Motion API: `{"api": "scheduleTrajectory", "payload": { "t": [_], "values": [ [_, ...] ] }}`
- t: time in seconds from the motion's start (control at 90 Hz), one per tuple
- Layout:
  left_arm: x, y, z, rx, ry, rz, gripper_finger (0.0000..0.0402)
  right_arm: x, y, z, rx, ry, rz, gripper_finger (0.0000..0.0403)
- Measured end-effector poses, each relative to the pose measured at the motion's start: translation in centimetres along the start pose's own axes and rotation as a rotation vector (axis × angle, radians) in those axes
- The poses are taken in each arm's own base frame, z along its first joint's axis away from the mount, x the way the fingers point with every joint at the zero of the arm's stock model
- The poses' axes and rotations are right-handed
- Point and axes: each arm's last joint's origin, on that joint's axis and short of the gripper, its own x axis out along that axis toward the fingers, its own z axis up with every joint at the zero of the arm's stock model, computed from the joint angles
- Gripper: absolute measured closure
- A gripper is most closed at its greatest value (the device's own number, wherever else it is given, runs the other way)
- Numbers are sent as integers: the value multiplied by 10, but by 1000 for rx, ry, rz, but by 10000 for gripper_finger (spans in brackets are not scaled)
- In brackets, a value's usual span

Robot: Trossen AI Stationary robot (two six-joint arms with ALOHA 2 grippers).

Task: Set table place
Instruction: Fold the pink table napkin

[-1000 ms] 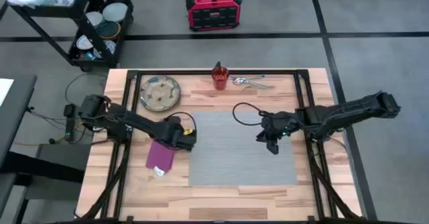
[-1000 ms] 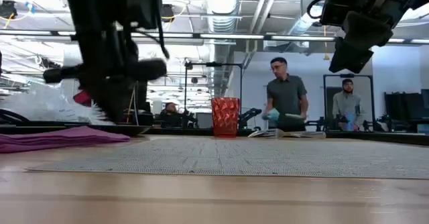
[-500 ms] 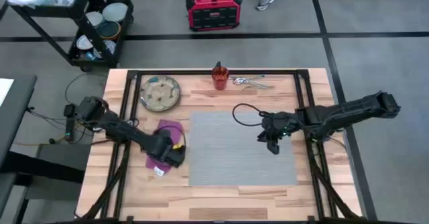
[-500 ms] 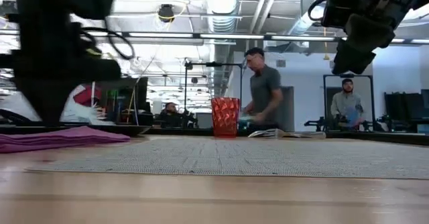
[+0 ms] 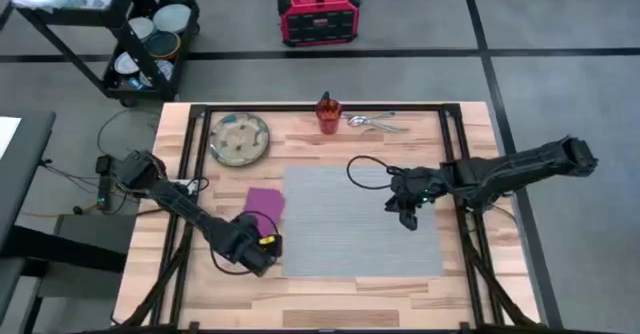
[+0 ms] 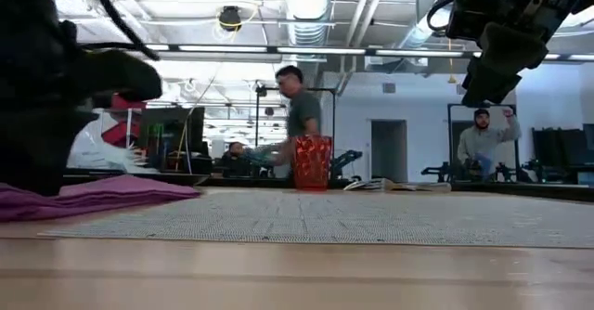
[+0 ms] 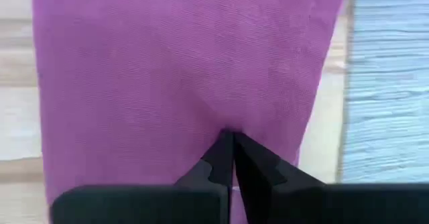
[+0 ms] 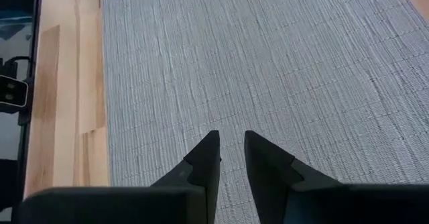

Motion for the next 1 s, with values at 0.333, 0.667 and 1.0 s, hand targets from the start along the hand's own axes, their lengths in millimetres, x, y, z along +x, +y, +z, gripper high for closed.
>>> {"api": "scheduleTrajectory", "payload": {
  "t": [0.333,0.667,1.0],
  "values": [
    [-25,-7,10,35,-110,22,402,0,1,3,0,-31,14,344],
    [-33,-10,62,95,-320,98,402,46,-32,59,111,-190,230,400],
    [1,-27,117,286,-203,60,402,111,-30,105,34,-53,391,403]
  ]
}}
